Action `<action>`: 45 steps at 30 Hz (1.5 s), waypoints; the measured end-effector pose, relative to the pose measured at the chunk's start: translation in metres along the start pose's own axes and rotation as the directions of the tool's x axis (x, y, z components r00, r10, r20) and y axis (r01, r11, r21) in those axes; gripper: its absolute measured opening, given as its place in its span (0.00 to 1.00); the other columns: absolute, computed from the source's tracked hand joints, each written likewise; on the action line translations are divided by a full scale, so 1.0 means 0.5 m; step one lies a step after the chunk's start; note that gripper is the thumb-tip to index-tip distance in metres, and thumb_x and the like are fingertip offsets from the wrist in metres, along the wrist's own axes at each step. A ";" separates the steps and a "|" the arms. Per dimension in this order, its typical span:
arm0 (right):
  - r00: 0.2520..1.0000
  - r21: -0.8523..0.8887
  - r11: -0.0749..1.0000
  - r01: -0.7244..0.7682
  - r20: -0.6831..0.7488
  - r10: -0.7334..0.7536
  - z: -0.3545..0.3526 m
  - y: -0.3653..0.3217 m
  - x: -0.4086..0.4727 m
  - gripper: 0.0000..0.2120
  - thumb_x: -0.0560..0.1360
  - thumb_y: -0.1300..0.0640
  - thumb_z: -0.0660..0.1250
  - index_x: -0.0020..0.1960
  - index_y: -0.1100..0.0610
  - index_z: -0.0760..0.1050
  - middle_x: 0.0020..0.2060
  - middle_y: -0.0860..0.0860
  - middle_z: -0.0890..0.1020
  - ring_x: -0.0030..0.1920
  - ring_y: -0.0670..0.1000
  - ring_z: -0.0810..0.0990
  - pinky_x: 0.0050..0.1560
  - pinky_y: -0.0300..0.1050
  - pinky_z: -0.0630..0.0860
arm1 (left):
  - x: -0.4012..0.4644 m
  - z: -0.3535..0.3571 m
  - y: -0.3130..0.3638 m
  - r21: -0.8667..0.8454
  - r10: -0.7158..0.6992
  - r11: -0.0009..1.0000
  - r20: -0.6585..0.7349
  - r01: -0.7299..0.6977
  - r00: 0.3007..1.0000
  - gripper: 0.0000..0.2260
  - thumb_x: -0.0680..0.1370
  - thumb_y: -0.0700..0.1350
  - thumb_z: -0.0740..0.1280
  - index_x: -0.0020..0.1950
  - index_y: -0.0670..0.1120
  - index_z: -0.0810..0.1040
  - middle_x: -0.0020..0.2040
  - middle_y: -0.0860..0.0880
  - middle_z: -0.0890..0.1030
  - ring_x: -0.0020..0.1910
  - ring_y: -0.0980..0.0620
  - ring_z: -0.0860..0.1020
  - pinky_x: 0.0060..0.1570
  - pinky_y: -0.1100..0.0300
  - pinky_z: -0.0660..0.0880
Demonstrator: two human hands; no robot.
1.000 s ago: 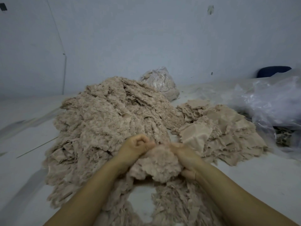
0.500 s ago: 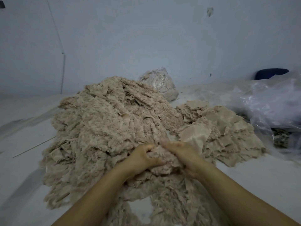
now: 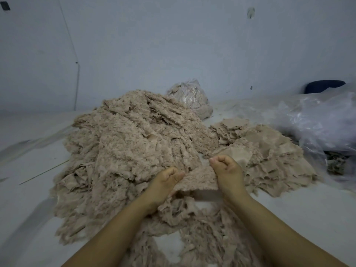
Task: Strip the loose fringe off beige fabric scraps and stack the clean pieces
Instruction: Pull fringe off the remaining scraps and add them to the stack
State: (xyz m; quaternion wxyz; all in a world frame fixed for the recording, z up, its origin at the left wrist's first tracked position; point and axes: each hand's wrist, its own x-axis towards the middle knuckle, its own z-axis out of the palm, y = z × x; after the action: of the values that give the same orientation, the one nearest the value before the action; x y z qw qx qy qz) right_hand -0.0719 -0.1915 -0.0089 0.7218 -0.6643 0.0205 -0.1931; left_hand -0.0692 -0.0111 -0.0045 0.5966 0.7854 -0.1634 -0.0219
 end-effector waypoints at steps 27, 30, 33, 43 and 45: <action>0.782 -0.446 0.725 0.525 0.588 -0.205 0.023 -0.023 -0.056 0.26 0.76 0.51 0.67 0.71 0.41 0.61 0.55 0.41 0.80 0.43 0.36 0.80 0.49 0.29 0.74 | 0.001 0.005 0.041 -0.400 -0.305 0.843 0.197 0.360 0.932 0.14 0.73 0.50 0.69 0.50 0.40 0.81 0.44 0.41 0.84 0.43 0.46 0.83 0.40 0.58 0.79; 0.922 -0.232 0.943 0.240 0.360 -0.146 0.003 -0.010 -0.057 0.16 0.77 0.50 0.66 0.64 0.41 0.69 0.42 0.48 0.86 0.40 0.44 0.83 0.42 0.34 0.78 | 0.008 0.000 0.035 -0.521 -0.358 0.789 0.040 0.325 0.933 0.09 0.77 0.41 0.65 0.53 0.38 0.78 0.43 0.41 0.85 0.41 0.46 0.83 0.37 0.56 0.80; 0.992 -0.053 0.998 -0.022 0.123 0.028 -0.018 -0.011 -0.034 0.10 0.78 0.51 0.65 0.57 0.53 0.74 0.40 0.50 0.84 0.34 0.42 0.79 0.34 0.34 0.74 | 0.012 -0.012 0.026 -0.661 -0.375 0.680 0.056 0.316 0.925 0.09 0.77 0.39 0.63 0.54 0.37 0.77 0.46 0.40 0.84 0.43 0.45 0.84 0.37 0.53 0.81; 0.921 0.148 0.931 -0.334 0.263 0.289 0.026 -0.020 -0.027 0.05 0.77 0.63 0.65 0.42 0.59 0.75 0.26 0.51 0.77 0.25 0.46 0.76 0.28 0.38 0.77 | 0.022 -0.012 0.025 -0.518 -0.479 0.775 -0.109 0.362 0.871 0.08 0.79 0.44 0.65 0.52 0.40 0.78 0.39 0.44 0.84 0.40 0.46 0.81 0.39 0.56 0.77; 0.933 0.138 0.941 -0.308 0.238 0.270 0.027 -0.023 -0.026 0.07 0.78 0.59 0.65 0.42 0.59 0.74 0.26 0.50 0.76 0.26 0.47 0.76 0.31 0.40 0.77 | 0.019 -0.014 0.019 -0.512 -0.456 0.788 -0.111 0.342 0.883 0.07 0.78 0.44 0.65 0.48 0.41 0.78 0.36 0.46 0.83 0.37 0.48 0.81 0.36 0.58 0.76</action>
State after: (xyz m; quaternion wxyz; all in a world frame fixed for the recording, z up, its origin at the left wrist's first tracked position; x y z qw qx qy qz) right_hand -0.0830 -0.1751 0.0008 0.7953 -0.6057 0.0231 -0.0125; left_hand -0.0606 -0.0095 0.0080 0.7679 0.6270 0.0876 -0.0975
